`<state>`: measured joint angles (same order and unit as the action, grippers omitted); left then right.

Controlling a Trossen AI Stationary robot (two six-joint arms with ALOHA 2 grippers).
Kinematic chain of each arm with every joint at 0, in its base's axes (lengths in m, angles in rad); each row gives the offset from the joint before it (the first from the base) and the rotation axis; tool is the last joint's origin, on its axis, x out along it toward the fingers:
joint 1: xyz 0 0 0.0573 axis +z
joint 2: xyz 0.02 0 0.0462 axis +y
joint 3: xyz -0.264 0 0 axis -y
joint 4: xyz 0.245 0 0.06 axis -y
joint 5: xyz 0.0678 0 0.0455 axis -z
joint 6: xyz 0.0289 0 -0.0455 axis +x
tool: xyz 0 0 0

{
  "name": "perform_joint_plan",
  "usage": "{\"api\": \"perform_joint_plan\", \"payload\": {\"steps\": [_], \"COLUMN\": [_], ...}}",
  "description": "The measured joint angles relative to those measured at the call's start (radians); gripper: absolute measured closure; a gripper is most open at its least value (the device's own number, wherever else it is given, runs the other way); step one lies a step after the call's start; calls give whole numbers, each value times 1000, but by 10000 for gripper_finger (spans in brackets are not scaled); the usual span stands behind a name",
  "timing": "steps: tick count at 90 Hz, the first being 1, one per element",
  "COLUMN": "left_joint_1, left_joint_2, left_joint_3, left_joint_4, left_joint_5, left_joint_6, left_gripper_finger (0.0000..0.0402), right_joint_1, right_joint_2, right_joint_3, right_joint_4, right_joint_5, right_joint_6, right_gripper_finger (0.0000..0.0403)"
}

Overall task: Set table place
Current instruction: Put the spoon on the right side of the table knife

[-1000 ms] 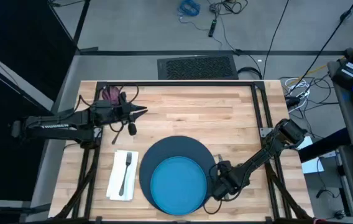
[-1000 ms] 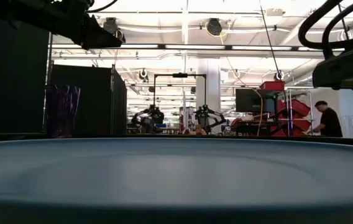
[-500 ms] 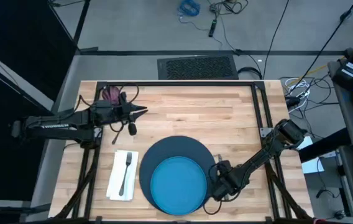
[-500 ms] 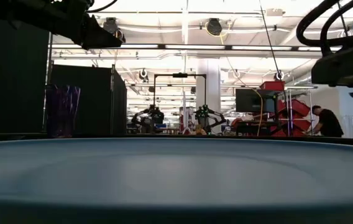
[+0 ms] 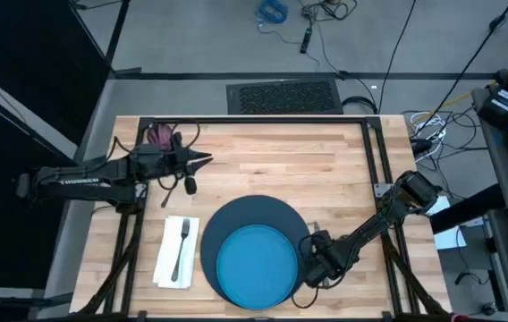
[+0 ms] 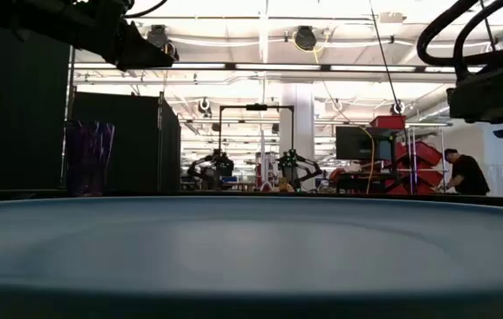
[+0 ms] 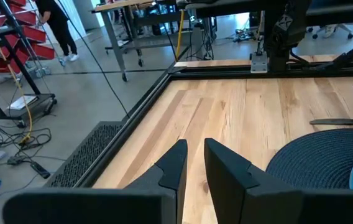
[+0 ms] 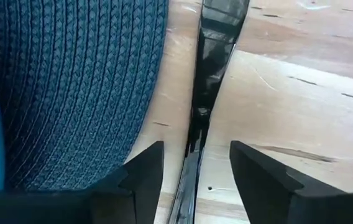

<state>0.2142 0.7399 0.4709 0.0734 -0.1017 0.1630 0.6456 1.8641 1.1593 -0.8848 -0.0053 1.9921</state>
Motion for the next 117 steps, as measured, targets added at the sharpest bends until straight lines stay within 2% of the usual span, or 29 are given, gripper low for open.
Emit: {"api": "perform_joint_plan", "payload": {"steps": [22, 42, 55, 63, 79, 89, 98, 117], "left_joint_1": [0, 0, 0, 0, 0, 0, 0, -1], "left_joint_2": [0, 0, 0, 0, 0, 0, 6, 6], "left_joint_3": [0, 0, 0, 0, 0, 0, 0, 0], "left_joint_4": [0, 0, 0, 0, -4, -4, 9, 77], "left_joint_5": [0, 0, 0, 0, 0, 0, 0, 0], "left_joint_6": [0, 0, 0, 0, 0, 0, 0, 0], "left_gripper_finger": [359, 359, 359, 359, 359, 359, 359, 359], "right_joint_1": [-34, -50, -50, -50, -42, -40, -43, -64], "right_joint_2": [-2, -3, -3, -3, -4, -4, -4, -3], "right_joint_3": [40, 164, 247, 280, 289, 289, 288, 288], "right_joint_4": [-37, -283, -426, -421, -303, -286, -251, -271], "right_joint_5": [-1, 11, 85, 117, 108, 116, 205, 408], "right_joint_6": [-110, -155, -219, -310, -489, -500, -517, -763], "right_gripper_finger": [233, 233, 233, 233, 234, 234, 234, 234]}}
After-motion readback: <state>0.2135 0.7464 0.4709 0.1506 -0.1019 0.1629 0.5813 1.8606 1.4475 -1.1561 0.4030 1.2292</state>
